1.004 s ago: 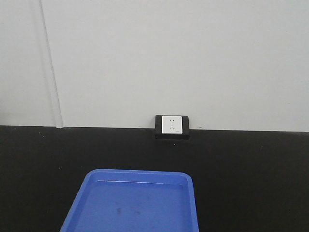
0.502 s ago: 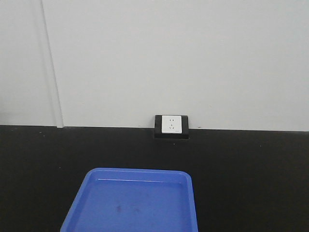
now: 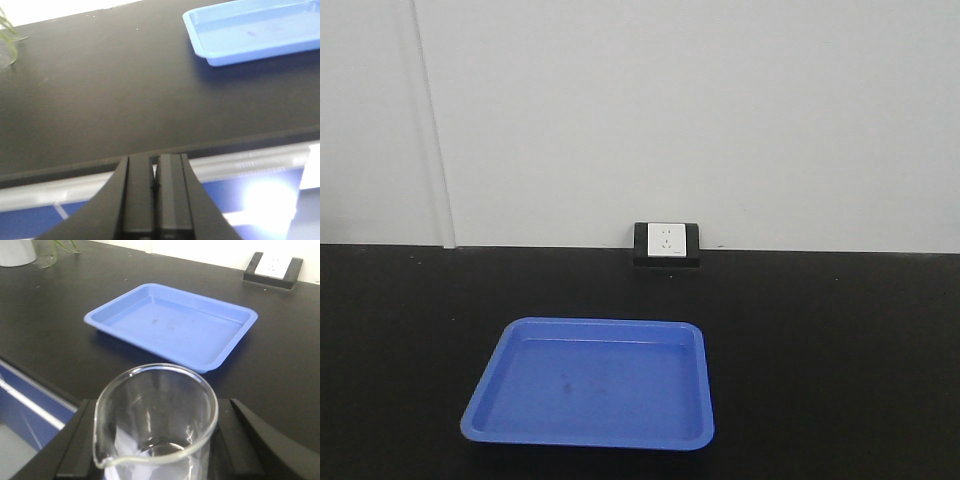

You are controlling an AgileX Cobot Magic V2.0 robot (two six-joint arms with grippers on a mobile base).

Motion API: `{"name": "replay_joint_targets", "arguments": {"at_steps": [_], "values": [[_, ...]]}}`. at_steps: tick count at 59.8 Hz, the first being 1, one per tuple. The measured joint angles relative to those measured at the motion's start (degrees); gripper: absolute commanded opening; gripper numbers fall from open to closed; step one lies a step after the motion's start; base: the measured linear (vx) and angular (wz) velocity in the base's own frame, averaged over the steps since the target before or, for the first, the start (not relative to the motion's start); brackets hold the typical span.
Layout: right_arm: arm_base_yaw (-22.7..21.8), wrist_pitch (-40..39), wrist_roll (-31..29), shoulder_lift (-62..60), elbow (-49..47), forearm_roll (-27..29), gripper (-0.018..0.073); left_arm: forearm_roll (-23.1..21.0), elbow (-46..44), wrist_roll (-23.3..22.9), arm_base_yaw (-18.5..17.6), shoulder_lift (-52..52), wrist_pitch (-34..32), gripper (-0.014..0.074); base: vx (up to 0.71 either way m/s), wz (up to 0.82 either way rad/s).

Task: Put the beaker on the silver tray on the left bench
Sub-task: 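Drive the base to the bench with the silver tray, holding the beaker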

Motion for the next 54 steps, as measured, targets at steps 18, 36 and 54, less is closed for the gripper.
{"name": "replay_joint_targets", "arguments": {"at_steps": [18, 36, 54], "values": [[0.0, 0.0, 0.0, 0.0, 0.0, 0.0, -0.0014, 0.0, 0.0, 0.0, 0.0, 0.0, 0.0, 0.0001, -0.22, 0.06], [0.0, 0.0, 0.0, 0.0, 0.0, 0.0, -0.0014, 0.0, 0.0, 0.0, 0.0, 0.0, 0.0, 0.0001, -0.25, 0.13], [0.0, 0.0, 0.0, 0.0, 0.0, 0.0, -0.0014, 0.0, 0.0, 0.0, 0.0, 0.0, 0.0, 0.0001, -0.29, 0.2]]}}
